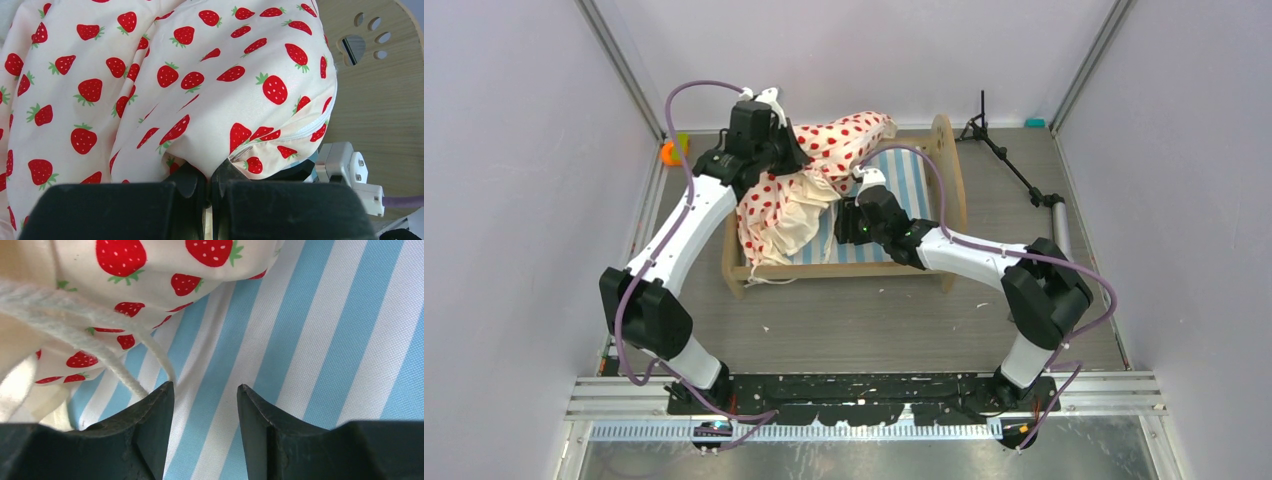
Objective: Set up the pet bed
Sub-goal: Cross the ropes on the bed frame.
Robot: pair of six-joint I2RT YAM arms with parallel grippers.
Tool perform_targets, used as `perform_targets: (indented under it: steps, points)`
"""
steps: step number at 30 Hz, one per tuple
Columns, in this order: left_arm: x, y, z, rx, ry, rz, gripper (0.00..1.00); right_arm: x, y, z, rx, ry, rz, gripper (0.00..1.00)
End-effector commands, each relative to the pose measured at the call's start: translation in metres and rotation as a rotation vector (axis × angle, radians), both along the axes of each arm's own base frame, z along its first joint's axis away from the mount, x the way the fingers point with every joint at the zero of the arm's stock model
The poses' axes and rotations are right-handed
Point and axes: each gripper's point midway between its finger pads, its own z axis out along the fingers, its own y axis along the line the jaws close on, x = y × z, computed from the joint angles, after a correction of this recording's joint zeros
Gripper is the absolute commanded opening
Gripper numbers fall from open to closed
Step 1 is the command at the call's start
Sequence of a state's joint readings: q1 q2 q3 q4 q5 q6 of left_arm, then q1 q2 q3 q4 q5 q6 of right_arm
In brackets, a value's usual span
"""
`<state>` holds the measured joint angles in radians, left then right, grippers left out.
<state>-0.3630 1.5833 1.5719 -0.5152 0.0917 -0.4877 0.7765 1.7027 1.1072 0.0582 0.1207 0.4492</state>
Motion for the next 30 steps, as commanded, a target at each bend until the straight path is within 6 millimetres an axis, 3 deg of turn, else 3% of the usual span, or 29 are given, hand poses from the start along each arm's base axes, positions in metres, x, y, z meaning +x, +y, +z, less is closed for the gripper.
perform_targets:
  steps: [1, 10, 17, 23, 30]
  points:
    - [-0.005, 0.012, 0.024, -0.005, -0.064, 0.007, 0.0, 0.004, 0.012, 0.039, 0.089, -0.093, 0.015, 0.54]
    - [-0.005, 0.014, 0.023, -0.009, -0.058, 0.007, 0.0, 0.003, 0.015, 0.049, 0.101, -0.115, 0.033, 0.59]
    - [-0.008, 0.015, 0.021, -0.014, -0.054, 0.007, 0.0, 0.02, 0.024, 0.049, 0.102, -0.144, 0.014, 0.54]
    - [-0.009, 0.017, 0.02, -0.016, -0.055, 0.008, 0.0, 0.025, 0.027, 0.056, 0.125, -0.189, 0.013, 0.37]
    - [-0.008, 0.019, 0.02, -0.024, -0.055, 0.006, 0.0, 0.018, 0.008, 0.074, 0.105, -0.238, -0.01, 0.13]
